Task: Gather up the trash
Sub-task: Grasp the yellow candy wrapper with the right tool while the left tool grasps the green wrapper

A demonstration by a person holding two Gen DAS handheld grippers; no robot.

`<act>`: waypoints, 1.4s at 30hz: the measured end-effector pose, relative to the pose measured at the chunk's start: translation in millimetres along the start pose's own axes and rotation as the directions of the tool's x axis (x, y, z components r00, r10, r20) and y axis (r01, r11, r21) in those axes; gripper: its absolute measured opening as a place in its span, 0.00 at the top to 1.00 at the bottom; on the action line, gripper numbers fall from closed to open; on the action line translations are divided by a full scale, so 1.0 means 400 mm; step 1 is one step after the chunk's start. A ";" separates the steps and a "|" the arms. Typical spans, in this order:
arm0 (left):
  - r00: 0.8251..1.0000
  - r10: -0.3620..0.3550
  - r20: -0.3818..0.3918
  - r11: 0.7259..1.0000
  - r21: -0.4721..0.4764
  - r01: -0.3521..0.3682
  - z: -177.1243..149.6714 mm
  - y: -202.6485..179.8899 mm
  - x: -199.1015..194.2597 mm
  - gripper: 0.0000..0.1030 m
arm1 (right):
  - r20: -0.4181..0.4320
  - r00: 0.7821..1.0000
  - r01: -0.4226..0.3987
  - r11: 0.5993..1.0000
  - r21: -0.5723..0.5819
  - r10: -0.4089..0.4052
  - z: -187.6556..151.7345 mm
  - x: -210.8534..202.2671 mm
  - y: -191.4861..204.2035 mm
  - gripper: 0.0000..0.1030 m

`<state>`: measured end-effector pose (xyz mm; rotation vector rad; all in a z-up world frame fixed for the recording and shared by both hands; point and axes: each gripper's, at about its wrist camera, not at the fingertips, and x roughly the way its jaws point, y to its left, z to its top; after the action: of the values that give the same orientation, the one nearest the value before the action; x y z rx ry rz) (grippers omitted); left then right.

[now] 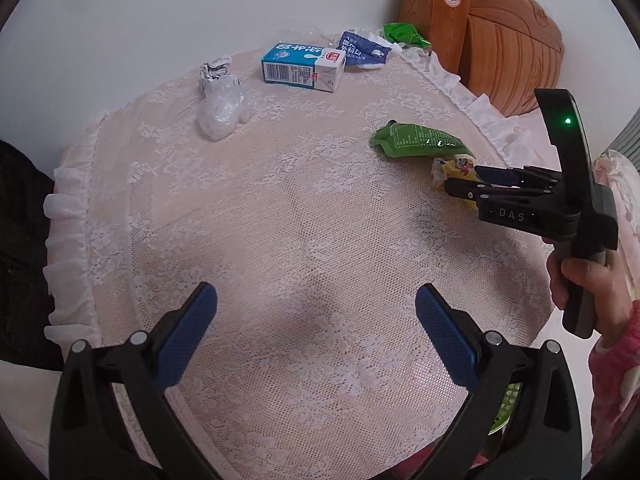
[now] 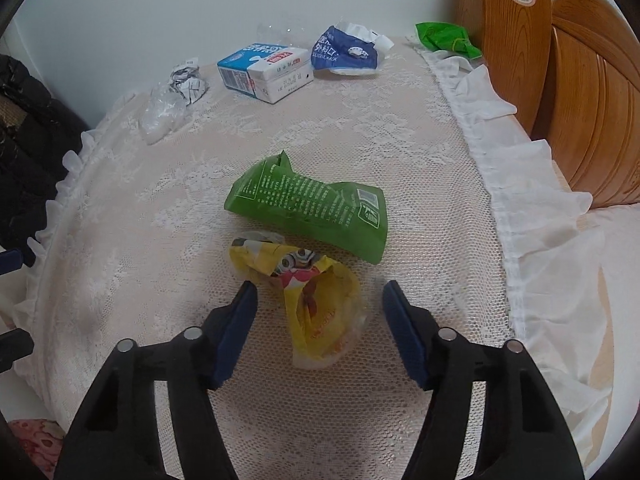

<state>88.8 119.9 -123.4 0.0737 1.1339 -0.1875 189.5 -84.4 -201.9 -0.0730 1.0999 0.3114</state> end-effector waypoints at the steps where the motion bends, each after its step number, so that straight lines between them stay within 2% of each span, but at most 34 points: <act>1: 1.000 -0.002 -0.001 1.000 0.001 0.002 0.002 0.000 0.003 0.07 | -0.002 1.000 -0.005 1.000 0.007 0.005 0.000 0.001 -0.002 0.59; 2: 1.000 -0.005 -0.001 1.000 0.006 0.005 0.002 -0.001 0.005 0.08 | -0.001 1.000 -0.007 1.000 0.016 0.007 -0.001 -0.002 -0.004 0.64; 4: 1.000 -0.008 0.000 1.000 0.023 0.008 0.003 -0.008 0.009 0.07 | 0.005 1.000 -0.001 1.000 0.028 0.001 -0.001 -0.007 -0.008 0.65; 7: 1.000 -0.014 0.007 0.997 0.075 0.013 0.010 -0.024 0.019 0.07 | 0.006 1.000 -0.009 0.998 0.057 0.009 -0.010 -0.024 -0.014 0.73; 11: 0.999 -0.029 0.035 0.972 0.236 0.020 0.051 -0.065 0.045 0.07 | 0.027 1.000 -0.012 0.994 0.111 0.009 -0.041 -0.069 -0.021 0.73; 13: 0.998 -0.040 0.056 0.943 0.334 0.019 0.086 -0.094 0.064 0.07 | 0.036 0.999 -0.007 0.990 0.139 0.002 -0.062 -0.094 -0.024 0.73; 16: 0.996 -0.059 0.073 0.879 0.476 0.017 0.149 -0.147 0.108 0.08 | 0.046 0.999 0.002 0.982 0.190 -0.011 -0.093 -0.131 -0.031 0.73; 20: 0.991 -0.114 0.072 0.780 0.625 0.044 0.217 -0.231 0.165 0.07 | 0.054 0.998 0.009 0.964 0.266 -0.024 -0.135 -0.165 -0.044 0.73; 24: 0.987 -0.151 0.059 0.684 0.727 0.061 0.250 -0.313 0.219 0.09 | 0.066 0.997 0.001 0.940 0.341 -0.025 -0.176 -0.182 -0.056 0.73; 27: 0.987 -0.160 0.034 0.636 0.768 0.077 0.259 -0.350 0.254 0.17 | 0.069 0.997 -0.003 0.927 0.376 -0.025 -0.199 -0.184 -0.065 0.73; 31: 0.987 -0.159 -0.004 0.602 0.792 0.101 0.263 -0.367 0.292 0.28 | 0.062 0.997 0.005 0.908 0.419 -0.035 -0.220 -0.181 -0.082 0.72; 33: 0.988 -0.153 -0.015 0.603 0.791 0.105 0.268 -0.364 0.307 0.41 | 0.066 0.997 -0.005 0.895 0.445 -0.027 -0.228 -0.177 -0.094 0.72; 34: 0.986 -0.165 -0.027 0.611 0.782 0.124 0.274 -0.360 0.310 0.42 | 0.068 0.997 -0.010 0.891 0.453 -0.024 -0.230 -0.175 -0.098 0.72; 36: 0.984 -0.170 -0.044 0.644 0.751 0.145 0.289 -0.348 0.315 0.59 | 0.068 0.997 -0.010 0.888 0.460 -0.024 -0.233 -0.173 -0.101 0.72; 42: 0.985 -0.170 -0.034 0.768 0.622 0.154 0.313 -0.298 0.309 0.66 | 0.068 0.997 -0.012 0.891 0.454 -0.021 -0.228 -0.172 -0.099 0.72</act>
<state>229.2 -30.3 -178.1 0.5668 1.0127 -0.7199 93.4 -156.2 -186.5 0.3517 1.0772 0.0441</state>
